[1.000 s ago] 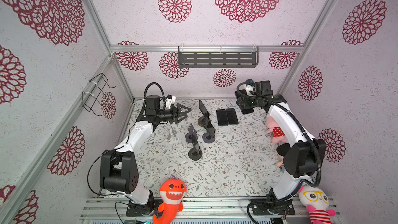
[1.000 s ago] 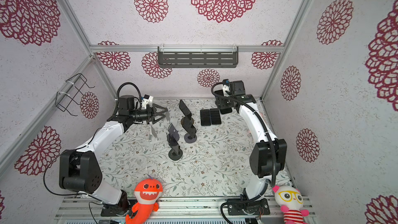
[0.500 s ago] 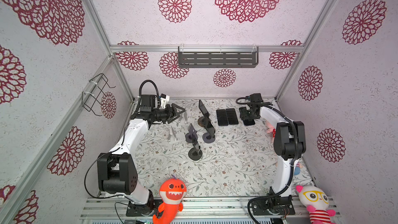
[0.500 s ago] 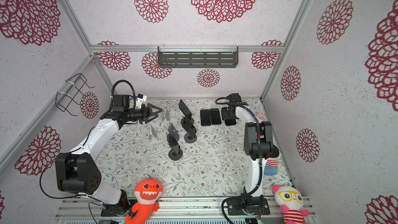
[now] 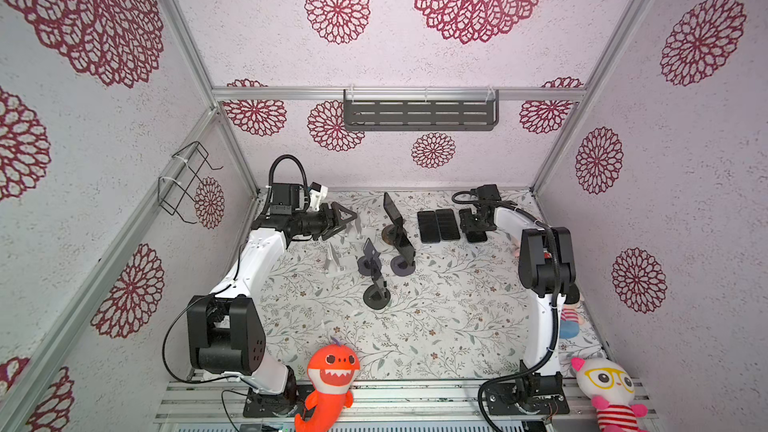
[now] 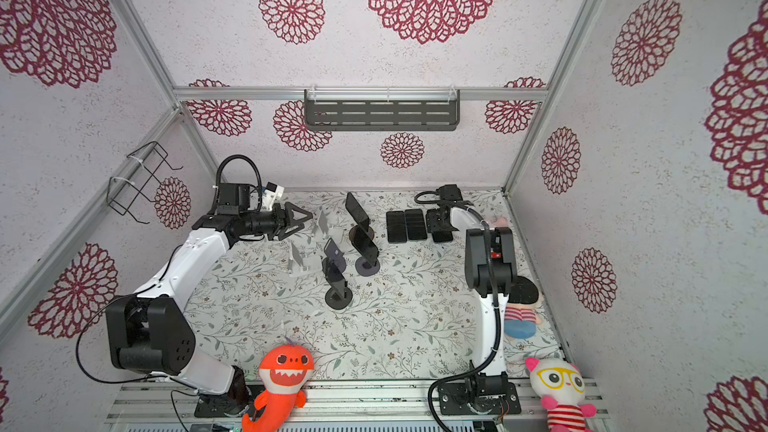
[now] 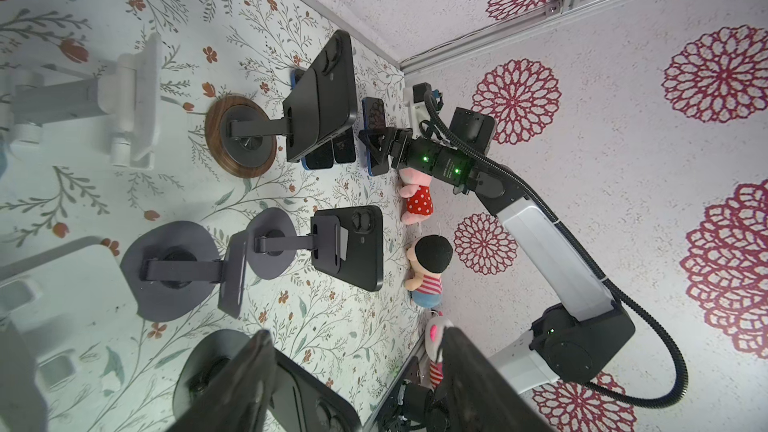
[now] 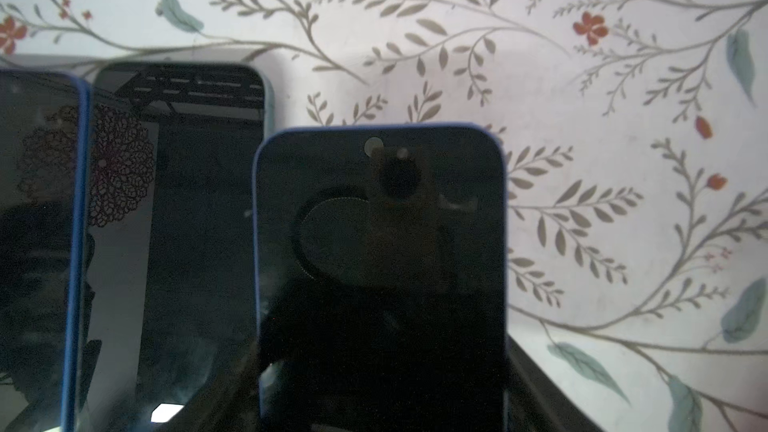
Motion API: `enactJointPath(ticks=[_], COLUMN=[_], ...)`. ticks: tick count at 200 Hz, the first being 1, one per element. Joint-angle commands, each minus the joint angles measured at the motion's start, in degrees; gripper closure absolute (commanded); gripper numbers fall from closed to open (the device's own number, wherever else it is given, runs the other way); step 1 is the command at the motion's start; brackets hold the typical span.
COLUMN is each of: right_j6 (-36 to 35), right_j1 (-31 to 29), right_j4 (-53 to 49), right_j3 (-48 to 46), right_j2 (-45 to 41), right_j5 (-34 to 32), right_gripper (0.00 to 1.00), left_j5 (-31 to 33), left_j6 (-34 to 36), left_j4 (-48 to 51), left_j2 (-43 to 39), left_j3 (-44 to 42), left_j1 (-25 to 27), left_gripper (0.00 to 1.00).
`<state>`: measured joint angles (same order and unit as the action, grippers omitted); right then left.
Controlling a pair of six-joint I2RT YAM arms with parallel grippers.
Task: Remove the phone from the phone stand
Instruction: 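Lower the blue phone flat beside the other flat phones with the right gripper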
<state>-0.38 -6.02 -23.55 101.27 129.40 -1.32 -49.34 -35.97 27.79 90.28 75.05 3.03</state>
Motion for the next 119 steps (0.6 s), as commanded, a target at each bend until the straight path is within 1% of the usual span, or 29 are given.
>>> enactJointPath(ticks=[1,28,58,68,84,99,119], right_j6=[0.43,0.48,0.65,0.73,0.82,0.98,1.49], right_j1=[0.65,0.93,1.01,1.06,1.01,1.09,1.22], right_j4=[0.11,-2.47,-3.68,-4.15,-4.56,-4.92,-4.68], right_j3=[6.05,11.02,12.47,12.6,12.54,12.46,11.87], right_j2=[1.82,5.1,6.24,6.39,6.56,6.76,6.74], right_j5=[-0.25,1.09,2.35,2.8,3.57,3.91,4.92], right_gripper=[0.66,0.65,0.61,0.57,0.48,0.44,0.34], left_j5=[-0.41,-0.17,-0.01,0.03,0.12,0.3,0.45], left_j6=[1.44,2.02,2.39,2.45,2.57,2.7,3.0], left_j4=[0.45,1.12,1.3,1.36,1.39,1.61,1.87], left_j2=[0.34,0.6,0.27,0.16,0.07,0.16,0.17], left_j3=[1.68,1.95,2.03,2.03,2.03,2.08,2.2], left_j1=[-0.39,-0.39,-0.4,-0.4,-0.39,-0.43,-0.45], left_gripper=[0.33,0.33,0.33,0.33,0.32,0.32,0.32])
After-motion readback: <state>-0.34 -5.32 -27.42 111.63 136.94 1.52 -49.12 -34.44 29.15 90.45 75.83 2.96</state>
